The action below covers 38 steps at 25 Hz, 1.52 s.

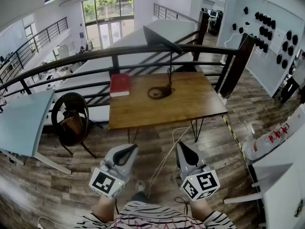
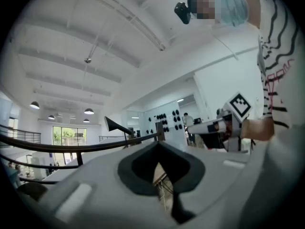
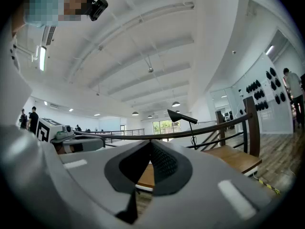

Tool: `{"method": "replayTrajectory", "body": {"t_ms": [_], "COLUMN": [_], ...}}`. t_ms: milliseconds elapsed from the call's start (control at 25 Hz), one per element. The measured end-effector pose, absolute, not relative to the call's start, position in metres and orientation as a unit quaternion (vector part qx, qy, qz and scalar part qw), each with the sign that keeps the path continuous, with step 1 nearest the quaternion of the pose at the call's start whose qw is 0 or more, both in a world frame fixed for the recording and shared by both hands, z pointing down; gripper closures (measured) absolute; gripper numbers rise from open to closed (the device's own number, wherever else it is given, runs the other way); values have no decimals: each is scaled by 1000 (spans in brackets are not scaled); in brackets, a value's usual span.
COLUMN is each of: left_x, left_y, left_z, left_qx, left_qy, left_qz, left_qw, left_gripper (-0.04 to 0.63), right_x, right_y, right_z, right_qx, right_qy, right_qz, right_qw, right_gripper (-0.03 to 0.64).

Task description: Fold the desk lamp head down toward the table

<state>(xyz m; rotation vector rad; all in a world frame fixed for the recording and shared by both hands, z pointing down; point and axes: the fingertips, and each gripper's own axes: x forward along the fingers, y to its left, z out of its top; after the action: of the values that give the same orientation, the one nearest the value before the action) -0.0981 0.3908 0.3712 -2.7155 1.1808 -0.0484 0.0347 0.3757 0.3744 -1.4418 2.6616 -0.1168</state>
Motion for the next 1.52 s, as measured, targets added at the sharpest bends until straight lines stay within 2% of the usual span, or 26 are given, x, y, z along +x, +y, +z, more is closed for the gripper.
{"method": "replayTrajectory", "body": {"t_ms": [280, 320, 360, 400, 440, 480, 560, 680, 840, 1240, 1520], "left_x": [-90, -89, -90, -90, -91, -90, -89, -90, -112, -178, -200], "left_y": [392, 388, 383, 376, 368, 360, 343, 313, 262, 123, 50], "left_z": [372, 374, 376, 378, 381, 384, 388, 392, 394, 378, 379], "left_qx": [-911, -911, -912, -913, -914, -916, -921, -928, -931, -941, -949], "left_qy": [403, 402, 401, 399, 397, 394, 383, 364, 357, 331, 309], "left_qz": [-10, -8, -6, -6, -6, -6, -6, -11, -16, -20, -26], "left_qw": [92, 89, 86, 84, 81, 79, 76, 73, 69, 69, 65], "left_gripper": [592, 591, 546, 445, 411, 411, 411, 407, 367, 337, 325], "right_x": [44, 45, 45, 44, 43, 42, 42, 38, 21, -35, -50], "right_y": [376, 373, 368, 362, 356, 350, 333, 303, 253, 122, 59], "right_z": [374, 376, 378, 380, 383, 385, 388, 389, 394, 384, 386], "right_qx": [-477, -480, -483, -484, -485, -486, -490, -501, -516, -553, -578], "right_qy": [875, 874, 872, 872, 871, 870, 869, 862, 854, 830, 812], "right_qz": [-34, -34, -36, -38, -40, -42, -45, -46, -52, -62, -68], "right_qw": [72, 71, 69, 67, 65, 62, 58, 54, 50, 49, 47], "right_gripper": [610, 565, 513, 494, 494, 489, 432, 414, 377, 333, 330]}}
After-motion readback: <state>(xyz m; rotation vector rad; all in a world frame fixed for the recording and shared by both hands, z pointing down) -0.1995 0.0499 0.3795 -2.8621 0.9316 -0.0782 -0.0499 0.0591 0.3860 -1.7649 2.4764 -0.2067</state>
